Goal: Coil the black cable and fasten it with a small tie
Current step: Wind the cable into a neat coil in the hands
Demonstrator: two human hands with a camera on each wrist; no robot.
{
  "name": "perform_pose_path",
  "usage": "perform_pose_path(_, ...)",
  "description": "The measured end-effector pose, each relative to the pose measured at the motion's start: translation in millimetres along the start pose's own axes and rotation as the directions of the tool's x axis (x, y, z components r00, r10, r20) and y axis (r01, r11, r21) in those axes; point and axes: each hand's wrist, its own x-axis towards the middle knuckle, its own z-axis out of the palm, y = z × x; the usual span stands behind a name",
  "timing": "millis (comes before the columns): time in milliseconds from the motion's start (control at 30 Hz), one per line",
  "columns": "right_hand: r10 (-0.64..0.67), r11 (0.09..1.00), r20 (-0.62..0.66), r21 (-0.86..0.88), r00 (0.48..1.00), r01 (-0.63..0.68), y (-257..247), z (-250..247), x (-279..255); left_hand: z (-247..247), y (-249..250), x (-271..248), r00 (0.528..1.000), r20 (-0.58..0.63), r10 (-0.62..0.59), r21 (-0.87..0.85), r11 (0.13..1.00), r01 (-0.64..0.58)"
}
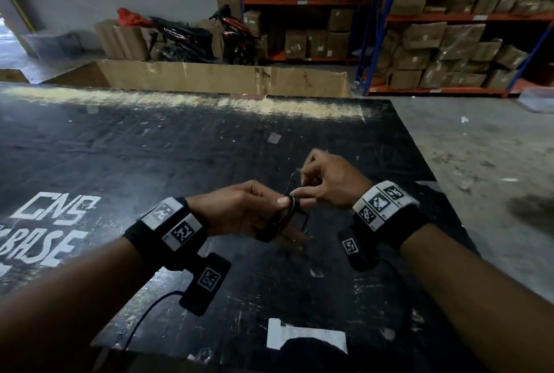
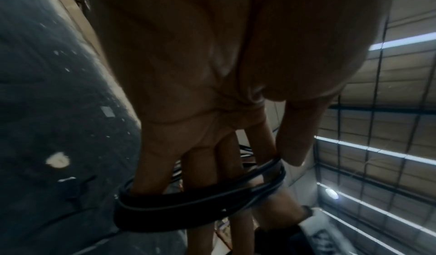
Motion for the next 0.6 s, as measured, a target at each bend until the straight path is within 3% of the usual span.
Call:
perform_pose_path(67,-0.059,0.986,0.000,-0.155,0.998,0.058,-8,-2,-3,-2,-6,5,0.997,-0.062,-0.034,0.021,0.999,0.035)
perform_pose_path(133,-0.105,0.977,-0.028,-0.189,0.994,0.098,-15,-4,-6,-2,-11,9,0.991,-0.115,-0.065,0.070,0.995,0.073)
perform_pose_path(233,-0.077,0.996,-0.094,-0.061,0.993,0.071,-15,-9,0,3,-18,11,0.987,-0.097,-0.130,0.144,0.979,0.143)
perform_pose_path(333,-0.001,0.995,-0.032,0.105,0.999,0.004,-9,-16,6,1,-23,13,0.983,-0.081,-0.166,0.195,0.964,0.179)
perform_pose_path(433,-0.005,0.993,-0.008,0.121,1.000,0.006,-9,-15,4,1,-18,16,0.979,-0.120,-0.163,0.239,0.953,0.188)
perform_pose_path(600,-0.077,0.968,-0.001,0.238,0.997,0.075,-19,-14,-17,-8,-9,10,0.954,-0.288,-0.084,0.072,0.991,0.109)
